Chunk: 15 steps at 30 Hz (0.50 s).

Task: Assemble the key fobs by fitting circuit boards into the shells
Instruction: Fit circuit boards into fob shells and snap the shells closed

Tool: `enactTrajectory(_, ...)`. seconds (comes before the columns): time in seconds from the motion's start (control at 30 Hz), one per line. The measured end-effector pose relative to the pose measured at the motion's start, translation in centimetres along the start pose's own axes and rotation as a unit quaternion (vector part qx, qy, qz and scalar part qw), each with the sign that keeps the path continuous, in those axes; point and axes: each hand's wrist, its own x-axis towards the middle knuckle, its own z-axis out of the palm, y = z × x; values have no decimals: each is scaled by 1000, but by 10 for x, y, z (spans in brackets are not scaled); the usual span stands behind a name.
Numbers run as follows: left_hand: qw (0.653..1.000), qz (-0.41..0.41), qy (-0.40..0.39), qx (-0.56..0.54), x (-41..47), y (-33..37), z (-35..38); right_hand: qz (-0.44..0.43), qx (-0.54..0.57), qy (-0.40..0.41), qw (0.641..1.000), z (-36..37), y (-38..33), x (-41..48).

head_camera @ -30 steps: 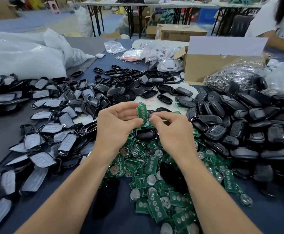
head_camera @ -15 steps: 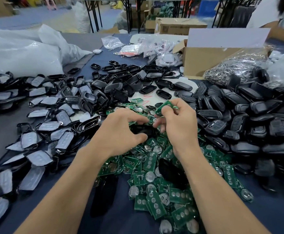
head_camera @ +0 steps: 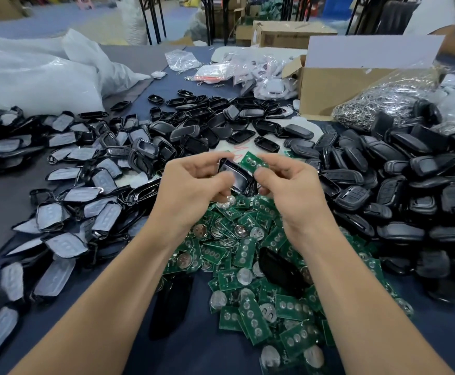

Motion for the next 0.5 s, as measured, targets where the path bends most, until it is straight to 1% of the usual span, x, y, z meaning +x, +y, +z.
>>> enactTrajectory(0.07, 999, -25, 20, -39, 4, -2, -1, 18, 13, -28, 999, 3, -3, -1)
enactTrajectory(0.13, 997, -39, 40, -45, 6, -5, -3, 21, -9, -52, 998, 4, -5, -3)
enactTrajectory(0.27, 997, -26, 57, 44, 7, -9, -3, 23, -21, -73, 997, 0, -4, -6)
enactTrajectory(0.33, 997, -30, 59, 38, 7, -8, -2, 24, -46, -76, 996, 0, -2, -6)
enactTrajectory(0.43, 998, -41, 27, -25, 7, -4, -3, 29, -64, -95, 993, 2, -4, -8)
enactTrajectory(0.5, 997, -41, -27, -58, 7, -3, -5, 26, -56, -78, 995, 4, -4, -9)
